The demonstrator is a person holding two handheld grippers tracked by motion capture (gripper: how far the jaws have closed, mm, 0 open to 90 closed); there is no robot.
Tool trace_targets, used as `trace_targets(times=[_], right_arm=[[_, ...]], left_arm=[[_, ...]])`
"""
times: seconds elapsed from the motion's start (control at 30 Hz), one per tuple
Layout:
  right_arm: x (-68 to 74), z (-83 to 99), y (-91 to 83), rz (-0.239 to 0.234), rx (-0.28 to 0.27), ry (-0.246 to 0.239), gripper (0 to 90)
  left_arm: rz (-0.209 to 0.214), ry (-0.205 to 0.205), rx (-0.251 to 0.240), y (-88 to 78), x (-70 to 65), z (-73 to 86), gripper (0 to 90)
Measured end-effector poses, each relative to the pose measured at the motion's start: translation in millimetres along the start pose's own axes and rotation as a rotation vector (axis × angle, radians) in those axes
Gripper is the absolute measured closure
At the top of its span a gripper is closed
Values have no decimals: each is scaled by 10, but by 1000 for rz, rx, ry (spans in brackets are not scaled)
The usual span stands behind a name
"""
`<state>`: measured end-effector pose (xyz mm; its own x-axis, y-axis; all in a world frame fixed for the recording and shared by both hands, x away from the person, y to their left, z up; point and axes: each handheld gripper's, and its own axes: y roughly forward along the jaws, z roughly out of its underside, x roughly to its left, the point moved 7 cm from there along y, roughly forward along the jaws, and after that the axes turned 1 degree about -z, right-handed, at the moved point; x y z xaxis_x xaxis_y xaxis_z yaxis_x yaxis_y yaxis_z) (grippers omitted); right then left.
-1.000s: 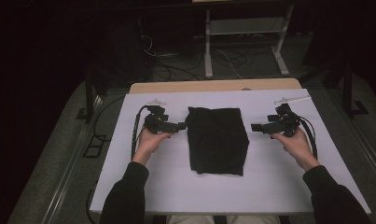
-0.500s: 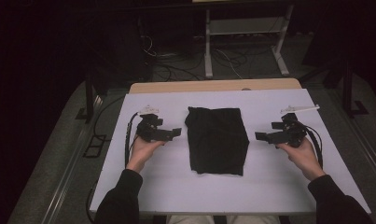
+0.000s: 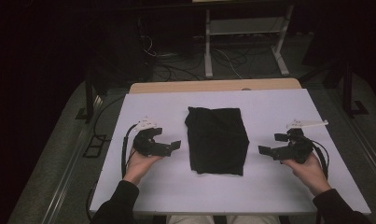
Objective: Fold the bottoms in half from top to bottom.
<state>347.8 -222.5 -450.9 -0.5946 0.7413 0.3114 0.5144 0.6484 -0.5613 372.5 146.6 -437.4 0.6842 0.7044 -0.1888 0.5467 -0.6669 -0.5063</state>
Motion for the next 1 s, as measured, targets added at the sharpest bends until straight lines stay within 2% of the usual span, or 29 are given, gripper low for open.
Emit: trace_targets(times=[0.43,0.63,0.77,0.87,1.0], right_arm=[[85,213,-122,21,-28,-43,0],[86,327,-204,41,-35,-54,0],[83,401,-256,47,-40,-56,0],[64,437,-287,53,-53,-61,0],[51,480,-291,55,-42,-69,0]], left_arm=[[11,21,-15,-102,-150,233,0],[6,59,-36,-184,-210,326,0],[10,65,-46,-234,-236,385,0],[6,71,-36,-244,-232,448,0],[2,79,-17,-224,-206,498,0]])
